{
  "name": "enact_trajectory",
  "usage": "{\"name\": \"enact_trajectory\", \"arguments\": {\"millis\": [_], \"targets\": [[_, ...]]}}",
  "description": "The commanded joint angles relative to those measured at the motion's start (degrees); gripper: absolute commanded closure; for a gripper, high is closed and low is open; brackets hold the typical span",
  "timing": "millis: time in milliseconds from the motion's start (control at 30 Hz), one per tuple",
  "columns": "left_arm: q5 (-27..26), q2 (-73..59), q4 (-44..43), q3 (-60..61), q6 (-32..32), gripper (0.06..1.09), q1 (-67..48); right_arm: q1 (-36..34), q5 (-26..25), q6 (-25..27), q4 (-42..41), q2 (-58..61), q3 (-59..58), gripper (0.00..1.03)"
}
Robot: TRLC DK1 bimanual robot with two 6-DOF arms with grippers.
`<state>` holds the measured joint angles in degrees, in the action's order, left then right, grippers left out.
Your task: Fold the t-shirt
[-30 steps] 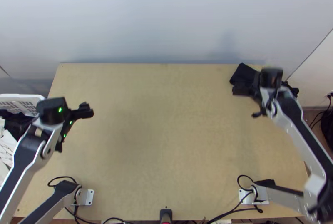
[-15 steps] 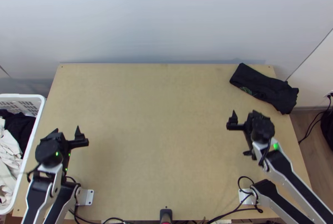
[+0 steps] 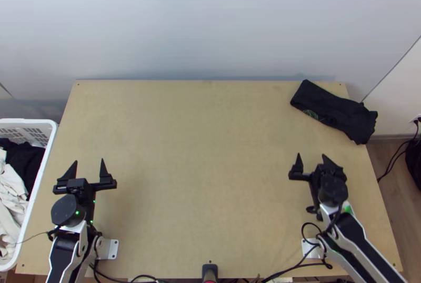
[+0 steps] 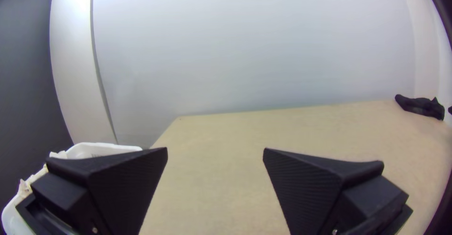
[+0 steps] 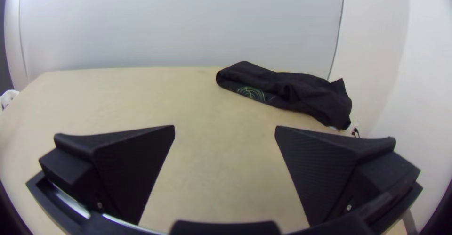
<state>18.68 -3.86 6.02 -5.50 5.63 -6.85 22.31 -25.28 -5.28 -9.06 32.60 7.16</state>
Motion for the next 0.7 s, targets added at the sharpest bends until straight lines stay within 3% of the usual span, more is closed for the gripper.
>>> {"name": "enact_trajectory", "arguments": {"millis": [0,100,667], "targets": [[-0.5,3.9,-3.0,3.3,-1.1,0.1,0.4,0.0,-0.1,1.1,6.1,-24.8,-7.0,0.04],[-0.5,3.9,-0.8,3.0,-0.6,0.1,0.7,-0.2,-0.1,4.1,5.2,-33.0,-7.0,0.04],[-0.6,3.9,0.4,2.8,-1.4,0.1,0.9,-0.2,-0.1,4.6,5.4,-32.8,-7.0,0.04]]}}
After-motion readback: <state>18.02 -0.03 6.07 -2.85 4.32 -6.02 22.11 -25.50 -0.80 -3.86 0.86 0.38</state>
